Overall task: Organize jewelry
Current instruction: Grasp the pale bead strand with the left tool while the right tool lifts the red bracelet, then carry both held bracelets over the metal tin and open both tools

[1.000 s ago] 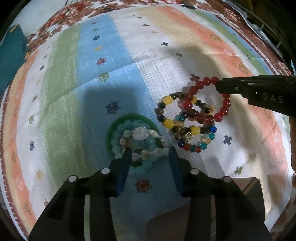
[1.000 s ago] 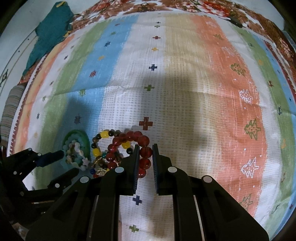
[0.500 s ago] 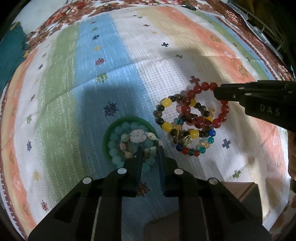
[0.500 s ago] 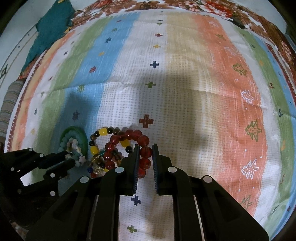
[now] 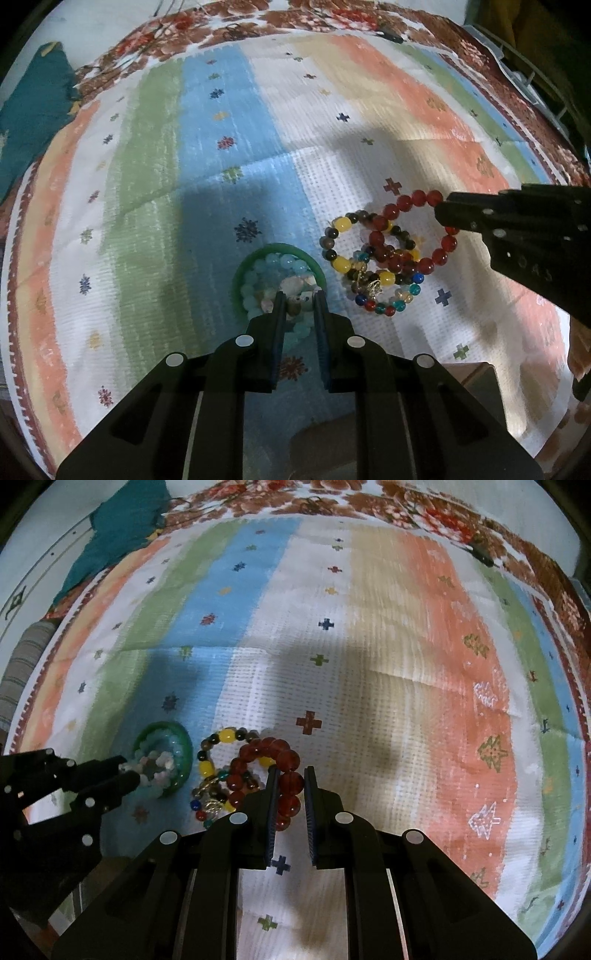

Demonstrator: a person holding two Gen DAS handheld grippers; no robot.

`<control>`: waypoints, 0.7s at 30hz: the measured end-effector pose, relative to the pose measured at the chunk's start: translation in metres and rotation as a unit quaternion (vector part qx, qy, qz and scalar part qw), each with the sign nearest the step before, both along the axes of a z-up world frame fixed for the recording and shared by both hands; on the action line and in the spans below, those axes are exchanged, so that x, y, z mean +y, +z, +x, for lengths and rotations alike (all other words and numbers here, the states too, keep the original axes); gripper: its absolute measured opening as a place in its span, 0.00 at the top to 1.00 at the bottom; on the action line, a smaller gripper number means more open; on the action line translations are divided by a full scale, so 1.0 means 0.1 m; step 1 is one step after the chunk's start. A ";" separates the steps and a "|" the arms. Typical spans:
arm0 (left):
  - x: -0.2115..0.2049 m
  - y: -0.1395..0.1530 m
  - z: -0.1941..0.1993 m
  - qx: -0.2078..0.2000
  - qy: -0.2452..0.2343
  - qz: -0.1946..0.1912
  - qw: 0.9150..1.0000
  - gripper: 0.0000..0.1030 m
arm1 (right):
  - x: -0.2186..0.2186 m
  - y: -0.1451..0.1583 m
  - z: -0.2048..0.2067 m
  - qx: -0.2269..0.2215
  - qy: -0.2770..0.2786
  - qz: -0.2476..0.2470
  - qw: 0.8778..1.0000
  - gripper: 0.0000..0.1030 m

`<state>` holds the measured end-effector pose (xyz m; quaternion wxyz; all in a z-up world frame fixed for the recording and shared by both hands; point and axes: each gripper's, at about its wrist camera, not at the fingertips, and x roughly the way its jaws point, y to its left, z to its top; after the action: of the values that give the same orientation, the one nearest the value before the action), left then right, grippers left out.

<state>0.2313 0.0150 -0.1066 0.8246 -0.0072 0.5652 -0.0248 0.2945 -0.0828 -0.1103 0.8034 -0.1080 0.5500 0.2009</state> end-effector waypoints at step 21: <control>0.10 0.58 -0.33 -0.067 0.036 -0.001 0.997 0.86 | -0.05 0.43 -0.35 -0.053 0.003 0.042 0.998 0.86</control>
<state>0.1984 0.0252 -0.0489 0.8610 -0.0264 0.5079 0.0044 0.2599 -0.0881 -0.0671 0.8347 -0.0868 0.4971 0.2203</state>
